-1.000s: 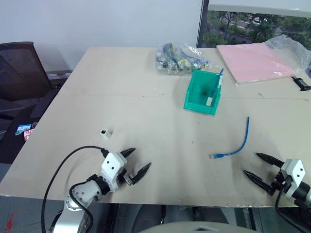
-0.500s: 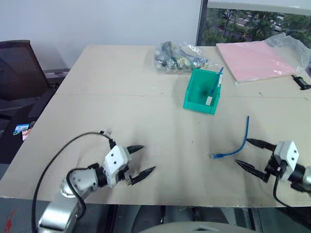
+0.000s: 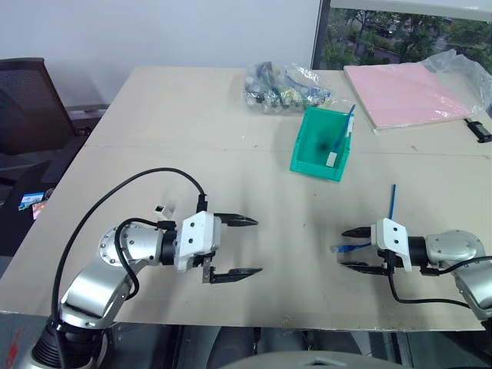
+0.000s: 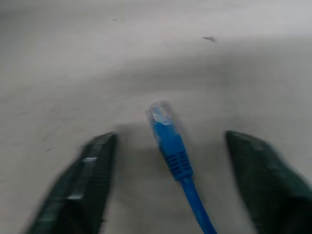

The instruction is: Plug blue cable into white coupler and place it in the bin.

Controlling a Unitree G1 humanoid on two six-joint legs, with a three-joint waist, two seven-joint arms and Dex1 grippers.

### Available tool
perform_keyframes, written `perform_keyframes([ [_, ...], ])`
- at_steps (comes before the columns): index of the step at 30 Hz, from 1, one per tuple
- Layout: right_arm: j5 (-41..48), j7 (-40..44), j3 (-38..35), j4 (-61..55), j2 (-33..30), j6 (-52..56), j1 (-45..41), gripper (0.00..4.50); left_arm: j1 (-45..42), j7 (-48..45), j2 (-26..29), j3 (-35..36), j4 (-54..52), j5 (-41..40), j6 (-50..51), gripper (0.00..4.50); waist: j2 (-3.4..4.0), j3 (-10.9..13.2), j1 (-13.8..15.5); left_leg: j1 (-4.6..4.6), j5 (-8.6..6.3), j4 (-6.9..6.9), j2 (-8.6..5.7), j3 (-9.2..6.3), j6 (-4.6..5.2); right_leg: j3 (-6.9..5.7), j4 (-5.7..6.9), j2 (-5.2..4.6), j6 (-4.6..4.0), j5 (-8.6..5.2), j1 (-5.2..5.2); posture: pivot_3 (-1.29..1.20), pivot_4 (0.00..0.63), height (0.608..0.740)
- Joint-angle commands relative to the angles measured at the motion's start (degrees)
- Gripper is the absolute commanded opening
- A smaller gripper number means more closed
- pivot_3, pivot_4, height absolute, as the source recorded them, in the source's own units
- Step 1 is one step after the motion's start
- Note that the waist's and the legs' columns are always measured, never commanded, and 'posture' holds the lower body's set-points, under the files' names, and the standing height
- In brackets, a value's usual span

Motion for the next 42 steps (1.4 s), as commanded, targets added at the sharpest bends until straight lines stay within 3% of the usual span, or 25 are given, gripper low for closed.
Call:
perform_keyframes([
  [1,-0.3,1.2,0.2,1.3,-0.5,-0.5,-1.7,1.57,-1.2,-2.5,0.4,1.5,0.9,-3.2,0.3,4.49,-0.02,0.0,0.0,0.0,0.0,0.01,0.0,-0.02,0.0,-0.01,0.01,0.01,0.0,0.0,0.0,0.0,0.15,0.739],
  [4,-0.9,1.8,1.2,3.1,0.2,-1.3,-3.7,0.15,-1.6,-4.3,1.1,1.5,2.2,-3.9,1.0,4.49,-0.11,0.1,0.0,-0.01,0.0,0.08,0.0,-0.07,0.0,-0.01,0.05,-0.01,0.0,0.0,0.02,0.0,0.15,0.739],
  [5,-1.0,1.9,1.6,3.7,0.6,-1.4,-4.5,0.03,-1.6,-4.7,1.2,1.4,2.5,-4.0,1.2,4.49,-0.14,0.1,0.0,0.0,0.0,0.09,0.0,-0.06,0.0,0.0,0.06,-0.01,0.01,0.01,0.04,0.0,0.15,0.739],
  [21,-8.5,-2.6,12.2,21.3,20.1,2.4,-30.2,0.03,-9.2,1.7,-0.2,1.4,10.2,-0.2,5.8,4.49,-0.24,0.3,0.0,-0.09,0.14,0.13,0.01,-0.16,-0.23,-0.21,0.34,0.1,0.0,0.01,-0.21,0.0,0.15,0.739],
  [26,-6.0,-2.4,10.2,20.1,21.0,6.3,-30.9,1.99,-15.8,1.8,-2.8,-3.0,17.5,5.6,2.3,4.49,-0.24,0.3,0.1,-0.5,0.21,0.46,-0.03,-0.2,-0.35,-0.32,0.57,0.24,0.01,0.01,-0.56,0.0,0.15,0.739],
  [27,-4.2,-2.0,8.8,18.0,20.4,7.2,-29.7,2.61,-17.0,1.7,-3.7,-4.0,18.4,6.4,1.9,4.49,-0.24,0.3,0.0,-0.77,0.26,0.65,-0.03,-0.23,-0.43,-0.32,0.76,0.27,0.01,0.01,-0.76,0.0,0.15,0.739],
  [29,0.7,-0.5,5.8,12.4,18.7,10.3,-26.4,3.19,-19.2,1.7,-5.7,-6.0,20.1,8.1,0.8,4.49,-0.24,0.3,0.2,-0.91,0.28,0.82,-0.07,-0.26,-0.46,-0.32,0.88,0.25,0.01,0.01,-0.87,0.0,0.15,0.739],
  [32,6.7,-2.6,-0.8,3.2,16.2,14.4,-18.1,4.47,-22.9,1.0,-9.0,-9.5,23.4,10.5,-0.8,4.49,-0.25,0.3,0.7,-0.97,0.21,0.87,-0.07,-0.31,-0.34,-0.37,0.87,0.21,0.02,0.01,-0.87,0.0,0.15,0.739],
  [37,10.3,-8.0,-9.2,-6.5,15.3,12.7,-2.7,4.47,-28.0,-1.1,-13.2,-13.2,31.1,13.6,-3.7,4.49,-0.25,0.3,0.4,-0.96,0.15,0.9,-0.08,-0.37,-0.24,-0.36,0.92,0.28,0.02,0.01,-0.84,0.0,0.15,0.739],
  [42,11.6,-11.8,-12.1,-12.7,16.3,11.2,8.9,4.47,-32.4,-5.9,-17.2,-16.1,41.5,15.4,-7.7,4.49,-0.24,0.3,-0.2,-0.83,0.14,0.88,-0.08,-0.31,-0.22,-0.19,1.01,0.39,0.02,0.01,-0.81,0.0,0.15,0.739],
])
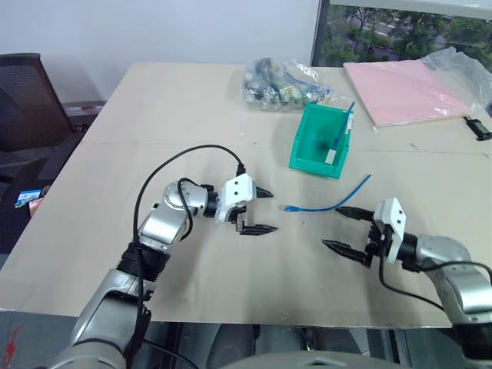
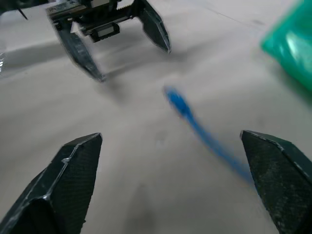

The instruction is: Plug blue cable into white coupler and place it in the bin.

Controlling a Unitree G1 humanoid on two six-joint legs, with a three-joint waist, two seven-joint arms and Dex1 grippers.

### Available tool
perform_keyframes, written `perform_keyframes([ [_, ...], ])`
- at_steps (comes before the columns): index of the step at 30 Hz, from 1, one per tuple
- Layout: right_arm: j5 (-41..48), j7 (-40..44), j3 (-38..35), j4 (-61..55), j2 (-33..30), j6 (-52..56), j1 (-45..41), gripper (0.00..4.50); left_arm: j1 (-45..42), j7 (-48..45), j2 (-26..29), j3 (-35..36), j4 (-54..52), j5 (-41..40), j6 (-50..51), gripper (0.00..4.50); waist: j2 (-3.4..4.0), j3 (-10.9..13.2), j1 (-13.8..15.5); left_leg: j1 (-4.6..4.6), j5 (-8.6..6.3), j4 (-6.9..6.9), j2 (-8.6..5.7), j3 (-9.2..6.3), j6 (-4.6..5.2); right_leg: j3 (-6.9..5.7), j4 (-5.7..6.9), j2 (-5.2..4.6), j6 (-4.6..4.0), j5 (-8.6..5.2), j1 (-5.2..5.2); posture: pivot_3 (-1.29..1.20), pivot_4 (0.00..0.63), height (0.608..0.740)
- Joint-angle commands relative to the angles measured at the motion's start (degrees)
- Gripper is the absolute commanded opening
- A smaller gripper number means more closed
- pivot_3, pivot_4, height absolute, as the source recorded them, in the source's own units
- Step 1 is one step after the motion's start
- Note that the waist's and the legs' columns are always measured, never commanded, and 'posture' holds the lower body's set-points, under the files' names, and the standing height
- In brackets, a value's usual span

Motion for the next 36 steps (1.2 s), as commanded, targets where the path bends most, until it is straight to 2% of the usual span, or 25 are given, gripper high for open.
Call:
perform_keyframes([
  [1,1.9,-3.5,-2.5,-5.9,0.8,-0.9,4.2,4.47,-3.7,-3.6,-2.8,-1.1,6.9,0.7,-3.9,4.49,0.0,0.0,0.1,0.03,0.0,0.01,0.0,-0.01,0.0,-0.01,-0.01,0.02,0.0,0.0,0.03,0.0,0.15,0.739],
  [9,3.1,-8.2,-3.7,-9.0,2.3,-2.3,8.9,4.47,-11.1,-3.5,-9.3,-1.6,24.7,5.6,-13.3,4.49,-0.04,0.0,0.4,0.04,0.0,0.06,-0.04,-0.02,0.01,-0.01,-0.01,0.04,0.01,0.0,0.06,0.0,0.15,0.739],
  [10,3.1,-8.5,-3.8,-9.1,2.3,-2.7,9.2,4.5,-11.7,-3.6,-9.7,-1.9,26.3,6.3,-14.5,3.98,-0.04,0.0,0.4,0.04,0.0,0.07,-0.05,-0.02,0.01,-0.01,-0.02,0.04,0.01,0.0,0.06,0.0,0.15,0.739],
  [12,3.0,-8.8,-3.9,-9.4,2.3,-3.4,9.8,4.5,-12.5,-4.0,-10.5,-1.9,28.3,6.9,-15.7,3.42,-0.05,0.0,0.4,0.04,0.0,0.06,-0.06,-0.02,0.01,-0.01,-0.01,0.03,0.01,0.0,0.07,0.0,0.15,0.739],
  [19,3.4,-9.1,-4.1,-10.1,1.6,-4.6,11.3,4.5,-13.6,-5.8,-12.4,-1.6,32.3,7.9,-18.6,0.18,-0.05,0.0,0.4,0.05,0.0,0.07,-0.06,-0.03,0.01,-0.01,-0.01,0.04,0.02,0.0,0.07,0.0,0.15,0.739],
  [22,3.7,-9.3,-4.3,-10.3,1.3,-4.6,11.3,4.5,-12.3,-10.3,-12.2,-1.0,29.9,5.3,-17.8,0.08,-0.05,0.0,0.3,0.05,0.0,0.06,-0.06,-0.03,0.01,-0.01,-0.01,0.04,0.02,0.0,0.07,0.0,0.15,0.739],
  [24,6.8,-10.1,-3.7,-11.7,1.2,-0.2,11.9,4.5,-11.6,-12.0,-12.4,0.5,26.9,2.4,-13.0,0.08,-0.05,0.0,0.3,0.04,0.0,0.06,-0.05,-0.02,0.0,0.0,-0.02,0.04,0.02,0.0,0.07,0.0,0.15,0.739],
  [26,13.0,-11.7,-2.7,-14.8,1.1,7.4,13.7,4.5,-11.0,-12.8,-12.8,2.2,23.0,-1.3,-5.1,0.08,-0.04,0.0,0.4,0.04,0.0,0.06,-0.04,-0.04,0.0,-0.01,-0.02,0.04,0.01,0.0,0.06,0.0,0.15,0.739],
  [29,21.1,-14.4,-1.9,-17.0,3.8,13.4,14.6,4.5,-9.8,-13.8,-13.0,4.2,16.0,-7.4,8.8,0.08,-0.05,0.0,0.3,-0.02,0.0,0.07,-0.01,-0.12,0.01,-0.05,-0.01,0.02,0.01,0.0,0.06,0.0,0.15,0.739],
  [34,28.6,-18.8,-2.4,-17.8,8.0,16.9,12.3,4.5,-9.0,-13.3,-12.3,8.3,6.4,-19.2,32.9,0.08,-0.05,0.0,0.1,0.03,0.0,0.1,-0.02,-0.11,0.01,-0.02,0.02,0.0,0.01,0.0,0.1,0.0,0.15,0.739],
  [36,32.2,-20.7,-3.0,-18.5,9.5,17.9,10.6,4.5,-8.7,-12.7,-11.9,9.8,3.9,-22.7,39.2,0.08,-0.04,0.0,0.0,0.04,0.0,0.1,0.0,-0.14,0.01,-0.03,0.05,0.02,0.01,0.0,0.08,0.0,0.15,0.739],
])
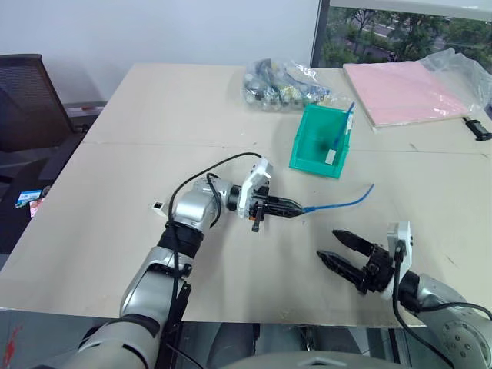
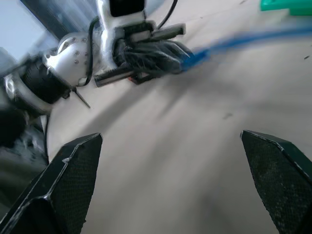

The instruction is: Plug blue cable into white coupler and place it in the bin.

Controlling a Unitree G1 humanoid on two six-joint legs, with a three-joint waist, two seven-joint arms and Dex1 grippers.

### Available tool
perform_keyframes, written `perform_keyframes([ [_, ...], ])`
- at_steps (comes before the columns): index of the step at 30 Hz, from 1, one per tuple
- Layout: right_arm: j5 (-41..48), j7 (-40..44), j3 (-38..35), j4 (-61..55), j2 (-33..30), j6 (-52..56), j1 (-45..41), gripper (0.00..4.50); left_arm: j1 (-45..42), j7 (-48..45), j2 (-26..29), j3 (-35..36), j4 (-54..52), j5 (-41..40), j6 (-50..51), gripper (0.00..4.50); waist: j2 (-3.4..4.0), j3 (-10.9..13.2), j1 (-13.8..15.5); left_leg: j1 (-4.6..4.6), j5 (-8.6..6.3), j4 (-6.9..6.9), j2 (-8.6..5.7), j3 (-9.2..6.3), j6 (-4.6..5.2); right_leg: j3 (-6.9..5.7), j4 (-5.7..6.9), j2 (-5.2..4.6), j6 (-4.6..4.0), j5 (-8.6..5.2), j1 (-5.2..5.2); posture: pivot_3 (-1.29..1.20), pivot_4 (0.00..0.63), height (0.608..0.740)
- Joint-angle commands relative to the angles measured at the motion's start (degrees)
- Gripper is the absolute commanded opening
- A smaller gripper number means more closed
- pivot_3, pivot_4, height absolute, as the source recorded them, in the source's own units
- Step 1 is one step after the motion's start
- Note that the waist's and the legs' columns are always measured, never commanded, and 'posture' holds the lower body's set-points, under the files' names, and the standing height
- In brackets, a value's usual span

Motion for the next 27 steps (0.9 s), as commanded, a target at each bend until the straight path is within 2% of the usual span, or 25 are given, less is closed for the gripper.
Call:
perform_keyframes([
  [1,7.1,-3.3,-1.4,-3.4,1.8,1.5,-2.8,4.5,0.3,0.9,0.7,3.4,-5.7,-7.2,10.8,0.08,0.01,0.0,0.0,0.0,0.0,0.0,0.01,0.0,0.0,0.0,0.02,0.0,0.0,0.0,0.0,0.0,0.15,0.739],
  [9,12.3,-8.5,0.0,-3.7,4.9,2.1,-8.7,4.5,0.6,4.0,-0.7,4.1,-7.5,-9.9,15.4,0.08,0.01,0.0,0.2,-0.01,0.01,0.0,-0.02,-0.02,-0.02,-0.02,-0.03,-0.02,0.0,0.0,0.0,0.0,0.15,0.739],
  [17,12.3,-9.4,1.0,-2.8,4.8,2.0,-10.9,4.5,1.1,4.5,-1.7,3.8,-7.9,-11.0,16.1,0.08,0.01,0.0,0.2,-0.01,0.03,-0.01,-0.02,-0.01,-0.04,0.0,-0.03,0.0,0.0,0.0,-0.01,0.0,0.15,0.739],
  [20,12.5,-9.8,0.8,-2.5,5.1,1.7,-11.6,3.63,1.4,4.1,-1.4,3.5,-8.2,-10.9,16.0,0.0,0.01,0.0,0.2,-0.01,0.03,0.0,-0.02,0.01,-0.04,0.01,-0.02,0.0,0.0,0.0,-0.01,0.0,0.15,0.739],
  [27,12.1,-9.0,1.4,-2.1,4.7,1.6,-11.6,0.18,1.5,4.3,-1.2,3.5,-7.8,-11.2,16.7,0.0,0.01,0.0,0.2,-0.02,0.04,-0.01,-0.02,0.01,-0.07,0.02,-0.04,-0.01,0.0,0.0,-0.02,0.0,0.15,0.739],
])
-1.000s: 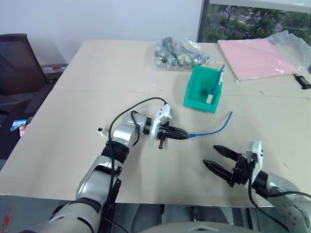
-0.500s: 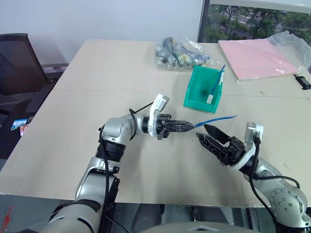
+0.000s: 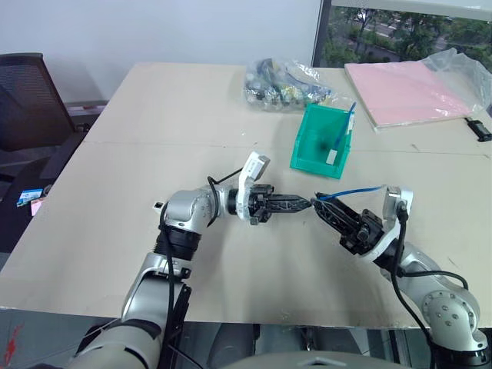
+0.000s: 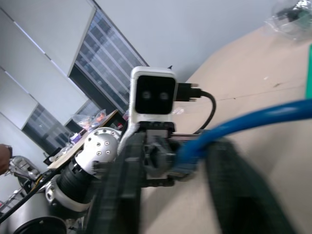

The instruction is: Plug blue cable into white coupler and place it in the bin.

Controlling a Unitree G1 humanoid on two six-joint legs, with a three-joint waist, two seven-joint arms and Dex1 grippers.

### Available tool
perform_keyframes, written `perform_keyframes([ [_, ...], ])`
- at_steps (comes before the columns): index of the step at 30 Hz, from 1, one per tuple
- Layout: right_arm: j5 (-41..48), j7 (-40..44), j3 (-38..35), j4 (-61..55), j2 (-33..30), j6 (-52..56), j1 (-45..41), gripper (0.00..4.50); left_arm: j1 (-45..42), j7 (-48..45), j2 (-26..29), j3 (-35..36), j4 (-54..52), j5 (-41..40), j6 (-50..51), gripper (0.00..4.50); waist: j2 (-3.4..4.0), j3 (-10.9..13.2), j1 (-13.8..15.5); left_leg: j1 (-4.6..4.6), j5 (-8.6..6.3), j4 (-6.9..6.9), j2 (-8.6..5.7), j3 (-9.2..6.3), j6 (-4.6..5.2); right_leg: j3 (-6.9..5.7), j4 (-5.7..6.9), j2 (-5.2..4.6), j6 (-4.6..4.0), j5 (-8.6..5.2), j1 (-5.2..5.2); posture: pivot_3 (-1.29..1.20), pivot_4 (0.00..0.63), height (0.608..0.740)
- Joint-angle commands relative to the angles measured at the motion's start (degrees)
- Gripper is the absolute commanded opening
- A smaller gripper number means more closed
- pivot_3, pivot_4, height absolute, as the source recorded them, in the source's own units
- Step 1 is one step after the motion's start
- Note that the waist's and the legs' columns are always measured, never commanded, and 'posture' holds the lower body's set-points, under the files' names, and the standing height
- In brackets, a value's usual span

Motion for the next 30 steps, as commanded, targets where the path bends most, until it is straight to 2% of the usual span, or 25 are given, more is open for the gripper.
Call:
perform_keyframes([
  [1,0.8,0.9,0.3,-1.6,-0.2,-0.3,-0.4,0.02,-0.7,0.4,0.1,0.1,-1.3,-1.0,0.7,0.0,0.0,0.0,0.0,0.0,-0.01,0.0,0.0,0.0,0.02,0.0,0.0,0.0,0.0,0.0,0.0,0.0,0.15,0.739],
  [6,0.8,1.1,0.4,-0.9,-0.4,-0.2,-0.8,0.02,-0.9,2.1,-0.6,1.1,-0.7,-0.7,-0.3,0.0,0.0,0.0,0.0,0.0,-0.02,0.0,0.0,0.0,0.03,0.0,0.01,0.01,0.0,0.0,0.0,0.0,0.15,0.739],
  [8,1.2,0.6,0.3,-0.6,0.1,-0.3,-1.3,0.0,-0.2,1.6,-0.1,0.8,-1.8,-0.5,-1.3,1.09,0.0,0.0,0.0,0.0,-0.02,0.0,0.0,0.0,0.03,0.0,0.01,0.0,0.0,0.0,0.0,0.0,0.15,0.739],
  [9,1.6,0.4,0.0,-0.4,0.3,-0.3,-1.6,0.0,0.4,1.6,0.4,0.4,-2.7,-0.1,-2.0,1.36,0.0,0.0,0.0,0.0,-0.02,0.0,0.0,0.0,0.03,0.0,0.01,0.0,0.0,0.0,0.0,0.0,0.15,0.739],
  [11,1.9,0.1,-0.8,0.1,0.5,-0.6,-2.2,0.0,1.5,3.5,0.7,0.4,-5.1,0.7,-3.7,2.44,0.0,0.0,-0.1,0.0,-0.02,-0.01,0.0,0.0,0.03,0.01,0.01,0.01,0.0,0.0,-0.01,0.0,0.15,0.739],
  [13,2.3,0.0,-2.1,0.9,0.5,-1.0,-2.6,0.0,2.7,5.6,1.3,1.4,-8.8,0.5,-4.5,3.32,0.0,0.0,-0.1,0.0,-0.01,-0.01,0.01,0.0,0.01,0.04,0.0,-0.02,0.0,0.0,-0.01,0.0,0.15,0.739],
  [17,2.6,-0.6,-6.3,3.3,0.3,-3.0,-3.7,0.0,9.7,12.6,5.1,3.3,-22.6,3.2,-9.0,3.32,0.01,0.0,-0.1,0.0,-0.01,-0.04,0.02,-0.01,0.01,0.23,-0.02,-0.25,0.0,0.0,-0.01,0.0,0.15,0.739],
  [20,0.8,-0.2,-8.9,5.5,0.0,-5.2,-4.6,0.0,16.5,22.1,5.7,6.8,-31.7,6.8,-14.3,3.32,0.03,0.0,-0.1,0.04,-0.01,-0.09,0.04,-0.04,0.01,0.32,-0.04,-0.26,0.0,0.0,-0.02,0.0,0.15,0.739],
  [22,0.3,0.4,-9.6,6.7,-0.7,-5.2,-5.2,0.0,21.0,30.2,4.2,9.8,-36.8,10.1,-18.3,3.32,0.03,0.0,0.1,0.04,-0.02,-0.1,0.04,-0.05,0.03,0.31,-0.04,-0.29,0.0,0.0,-0.02,0.0,0.15,0.739],
  [25,-0.6,1.7,-9.3,8.3,-1.1,-5.0,-5.9,0.0,30.9,41.5,1.9,11.4,-44.9,19.1,-27.1,3.32,0.04,0.0,0.1,0.05,-0.04,-0.1,0.04,-0.04,0.05,0.32,-0.04,-0.33,0.0,0.01,-0.01,0.0,0.15,0.739],
  [30,-1.8,2.8,-8.0,10.8,-0.7,-4.4,-7.8,0.0,46.4,58.9,-4.4,15.7,-51.9,31.3,-36.4,3.32,0.02,0.0,0.1,0.04,-0.05,-0.13,0.04,-0.01,0.07,0.35,-0.05,-0.34,0.0,0.01,-0.02,0.0,0.15,0.739],
])
